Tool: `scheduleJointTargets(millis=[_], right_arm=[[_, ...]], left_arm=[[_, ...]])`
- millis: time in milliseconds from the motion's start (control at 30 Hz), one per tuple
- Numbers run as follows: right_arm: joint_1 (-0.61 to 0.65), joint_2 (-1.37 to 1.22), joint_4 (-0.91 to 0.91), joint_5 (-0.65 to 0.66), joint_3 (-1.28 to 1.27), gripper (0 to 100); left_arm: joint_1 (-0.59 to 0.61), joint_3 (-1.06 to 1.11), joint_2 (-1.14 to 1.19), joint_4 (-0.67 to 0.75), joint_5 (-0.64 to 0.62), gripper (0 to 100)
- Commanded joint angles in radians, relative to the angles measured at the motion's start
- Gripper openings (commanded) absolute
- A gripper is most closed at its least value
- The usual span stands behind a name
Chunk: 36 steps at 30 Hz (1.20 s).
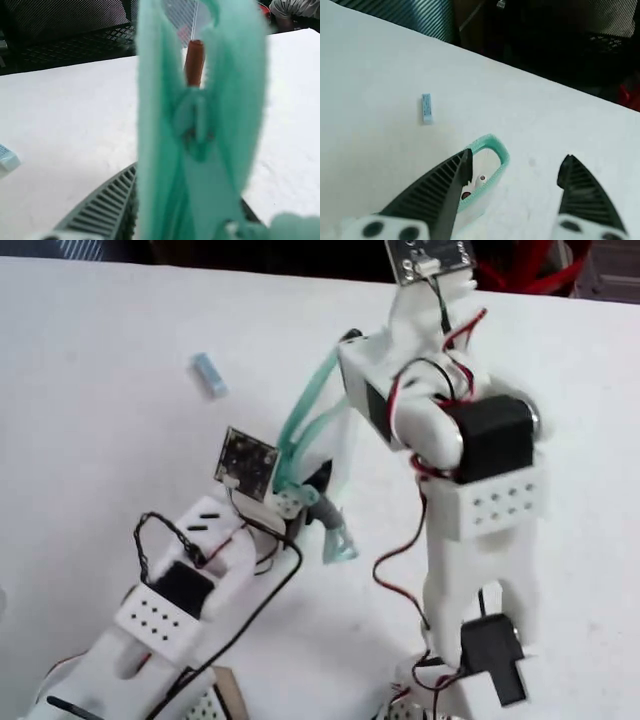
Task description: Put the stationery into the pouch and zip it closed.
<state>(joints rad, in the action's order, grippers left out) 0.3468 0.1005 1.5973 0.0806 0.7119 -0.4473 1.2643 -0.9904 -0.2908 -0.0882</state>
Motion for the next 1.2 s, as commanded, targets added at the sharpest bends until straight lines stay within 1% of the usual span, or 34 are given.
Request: scheduleJointTargets(millis=[0,167,300,433,567,633,700,767,900,967,1033,1067,1167], right_arm=[[-0.012,-0.028,-0.024,0.014,0.012,26.5],[-0.015,-0.077,0.021,0.041,0.003,25.7],[-0.061,-0.15,0.024,0.061,0.003,18.7],[-0.067,-0.216,0.033,0.06,0.003,14.0],[-0.081,-0.203,0.042,0.058,0.012,0.9],[-0.077,-0.179,0.044,0.054,0.009,2.9],[-0.077,-0.154,0.047,0.052,0.008,1.8],[-0.084,-0.136,0.047,0.051,0.005,1.9],[-0.11,-0.13,0.048,-0.008,0.003,1.9],[-0.125,-0.13,0.045,-0.031,0.003,1.9],[-0.134,-0.128,0.05,-0.043,0.003,1.9],[-0.134,-0.128,0.05,-0.049,0.002,1.9],[-0.136,-0.128,0.067,-0.064,0.002,1.9]], left_arm=[[0.001,-0.038,-0.021,0.003,-0.009,16],[0.002,-0.038,-0.021,0.003,-0.009,16],[0.002,-0.038,-0.021,0.003,-0.009,16],[0.001,-0.038,-0.021,0.003,-0.009,16],[0.004,-0.038,-0.021,0.003,-0.009,16],[0.001,-0.038,-0.021,0.002,-0.009,16],[0.001,-0.049,-0.022,-0.012,-0.011,18],[0.013,-0.106,-0.045,-0.117,-0.009,20],[0.093,-0.311,-0.194,-0.483,-0.009,23],[0.159,-0.39,-0.295,-0.611,-0.009,24],[0.252,-0.439,-0.389,-0.666,0.023,24],[0.306,-0.453,-0.433,-0.669,0.055,24],[0.498,-0.486,-0.499,-0.618,0.1,22]])
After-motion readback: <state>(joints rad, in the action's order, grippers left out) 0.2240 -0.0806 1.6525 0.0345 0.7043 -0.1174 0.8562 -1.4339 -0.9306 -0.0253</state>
